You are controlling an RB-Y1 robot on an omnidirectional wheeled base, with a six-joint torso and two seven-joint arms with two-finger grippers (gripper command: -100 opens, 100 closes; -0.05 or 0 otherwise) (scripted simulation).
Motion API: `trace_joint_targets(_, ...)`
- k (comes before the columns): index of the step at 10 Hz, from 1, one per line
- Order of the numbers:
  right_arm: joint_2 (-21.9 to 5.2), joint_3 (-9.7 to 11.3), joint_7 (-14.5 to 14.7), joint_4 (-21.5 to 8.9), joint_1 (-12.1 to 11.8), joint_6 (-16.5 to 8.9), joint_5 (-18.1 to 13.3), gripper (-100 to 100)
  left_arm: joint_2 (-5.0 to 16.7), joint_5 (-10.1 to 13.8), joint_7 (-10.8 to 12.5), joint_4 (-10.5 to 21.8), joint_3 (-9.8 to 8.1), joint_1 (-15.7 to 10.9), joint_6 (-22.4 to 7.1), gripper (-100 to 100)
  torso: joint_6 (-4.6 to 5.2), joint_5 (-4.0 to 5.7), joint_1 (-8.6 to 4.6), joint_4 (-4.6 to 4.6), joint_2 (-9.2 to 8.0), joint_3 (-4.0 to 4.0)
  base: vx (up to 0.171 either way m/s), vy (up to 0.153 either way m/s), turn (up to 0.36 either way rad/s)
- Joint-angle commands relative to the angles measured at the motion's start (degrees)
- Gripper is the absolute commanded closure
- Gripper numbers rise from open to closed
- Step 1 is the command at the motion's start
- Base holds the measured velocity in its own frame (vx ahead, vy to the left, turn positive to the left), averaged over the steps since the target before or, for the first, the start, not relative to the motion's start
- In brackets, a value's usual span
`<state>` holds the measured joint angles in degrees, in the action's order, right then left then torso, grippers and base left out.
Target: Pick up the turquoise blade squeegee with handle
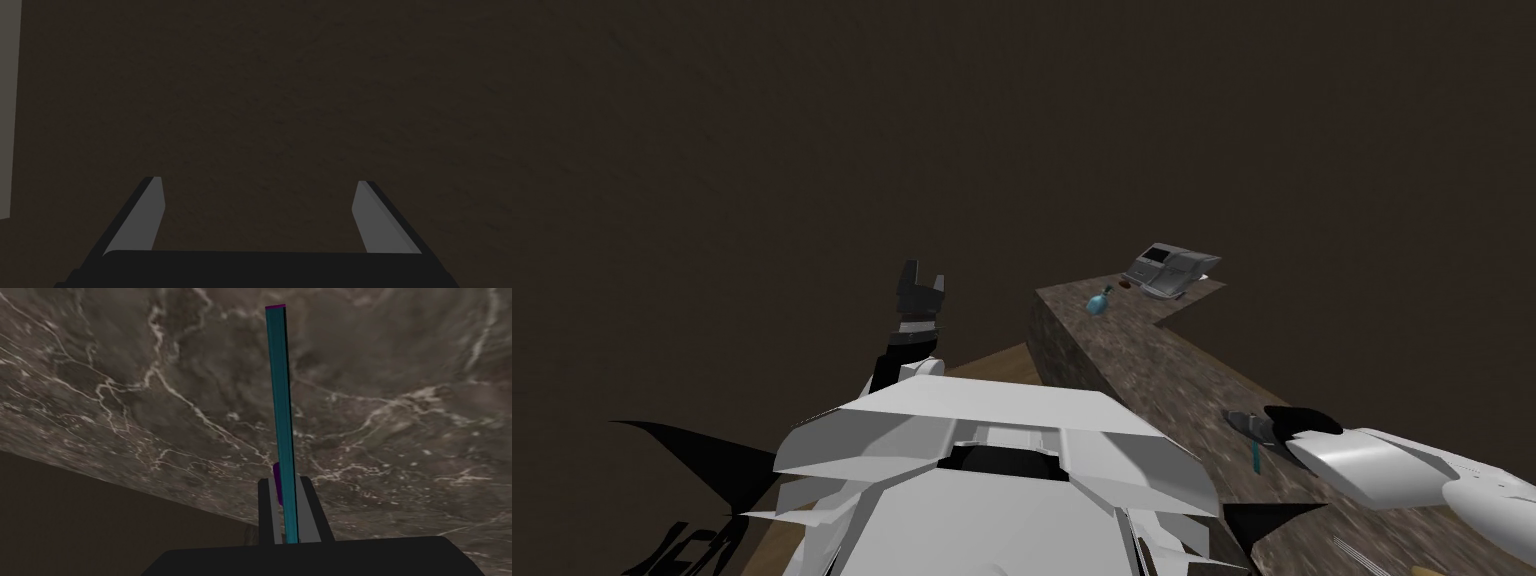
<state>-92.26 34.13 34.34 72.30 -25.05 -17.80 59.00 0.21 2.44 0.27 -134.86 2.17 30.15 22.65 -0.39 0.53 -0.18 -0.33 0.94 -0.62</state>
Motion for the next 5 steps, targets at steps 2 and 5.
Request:
trace_joint_targets(2,-0.6,0.0,-1.3,0.8,-1.8,3.8,-0.7,100,0.0,0.0,0.0,0.0,0.00,0.0,0.0,0,-0.11,0.02,-0.02,0.04,-0.12,0.07,0.046,0.015,0.005)
trace_joint_targets(5,-3.5,1.6,-4.9,3.0,-6.7,9.0,-2.2,100,0.0,0.0,0.0,0.0,0.00,0.0,0.0,0,-0.02,0.07,-0.09,0.04,-0.02,0.03,0.117,0.013,-0.085)
